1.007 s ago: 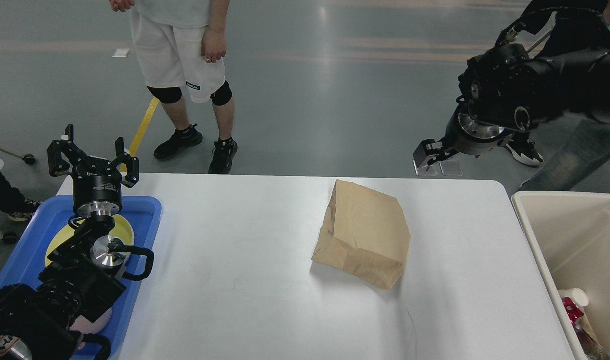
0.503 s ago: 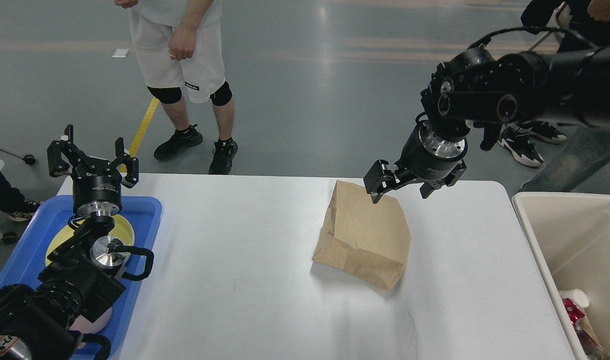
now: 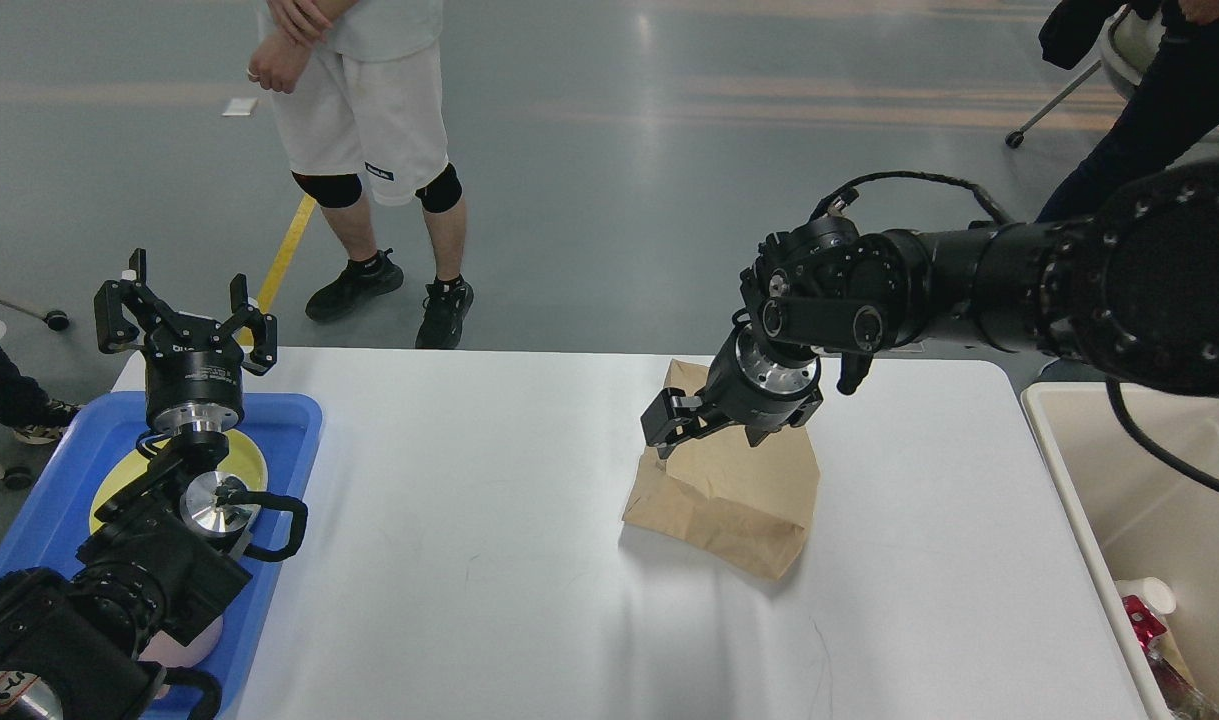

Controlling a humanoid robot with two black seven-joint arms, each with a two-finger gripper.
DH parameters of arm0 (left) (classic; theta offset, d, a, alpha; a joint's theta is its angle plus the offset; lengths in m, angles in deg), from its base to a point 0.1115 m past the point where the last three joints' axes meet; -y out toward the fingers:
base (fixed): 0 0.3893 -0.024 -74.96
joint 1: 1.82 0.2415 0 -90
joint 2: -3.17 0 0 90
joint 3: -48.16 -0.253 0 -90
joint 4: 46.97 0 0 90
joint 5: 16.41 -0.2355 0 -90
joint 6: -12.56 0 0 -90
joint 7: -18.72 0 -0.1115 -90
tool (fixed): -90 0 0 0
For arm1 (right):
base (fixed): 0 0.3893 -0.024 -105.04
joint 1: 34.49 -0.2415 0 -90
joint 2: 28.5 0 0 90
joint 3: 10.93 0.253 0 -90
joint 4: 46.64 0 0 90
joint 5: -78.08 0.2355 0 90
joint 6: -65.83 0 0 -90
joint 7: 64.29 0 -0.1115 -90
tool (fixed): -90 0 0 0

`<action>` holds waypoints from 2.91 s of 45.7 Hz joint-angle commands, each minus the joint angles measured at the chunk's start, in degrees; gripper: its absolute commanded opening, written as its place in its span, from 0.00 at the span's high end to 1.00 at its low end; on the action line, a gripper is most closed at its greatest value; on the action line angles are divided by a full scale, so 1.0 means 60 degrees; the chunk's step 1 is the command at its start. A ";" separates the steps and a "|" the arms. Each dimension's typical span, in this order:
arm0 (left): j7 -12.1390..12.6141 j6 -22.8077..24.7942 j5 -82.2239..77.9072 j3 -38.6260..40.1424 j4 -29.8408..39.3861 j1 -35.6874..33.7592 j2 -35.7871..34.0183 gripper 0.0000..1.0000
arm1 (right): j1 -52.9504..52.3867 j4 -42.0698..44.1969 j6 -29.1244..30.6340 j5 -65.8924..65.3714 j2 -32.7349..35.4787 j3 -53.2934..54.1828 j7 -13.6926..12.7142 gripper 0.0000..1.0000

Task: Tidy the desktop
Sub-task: 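Lower the right gripper onto the top of the brown paper bag, then close the right gripper on the paper bag's top edge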

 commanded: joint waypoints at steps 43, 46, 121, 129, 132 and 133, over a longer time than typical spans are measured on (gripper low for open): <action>0.0000 0.0007 0.0000 0.0000 -0.0001 0.0000 0.0000 0.04 | 0.2013 0.1427 -0.1940 -0.0007 -0.0861 0.0218 -0.0012 0.00; 0.0000 0.0007 0.0000 0.0000 -0.0001 0.0000 0.0000 0.04 | 0.2130 0.1573 -0.1940 -0.0007 -0.0934 0.0218 -0.0026 0.00; 0.0000 0.0007 0.0000 0.0000 -0.0001 0.0000 0.0000 0.04 | 0.2409 0.1662 -0.1866 0.0022 -0.0978 0.0218 -0.0334 0.85; 0.0000 0.0007 0.0000 0.0000 -0.0001 0.0000 0.0000 0.04 | 0.2424 0.1662 -0.1837 0.0007 -0.0934 0.0204 -0.0466 0.94; 0.0000 0.0007 0.0000 0.0000 -0.0001 0.0000 0.0000 0.04 | 0.2394 0.1662 -0.1823 0.0007 -0.0905 0.0189 -0.0524 1.00; 0.0000 0.0007 0.0000 0.0000 -0.0001 0.0000 0.0000 0.04 | 0.2394 0.1647 -0.1794 0.0007 -0.0905 0.0189 -0.0554 1.00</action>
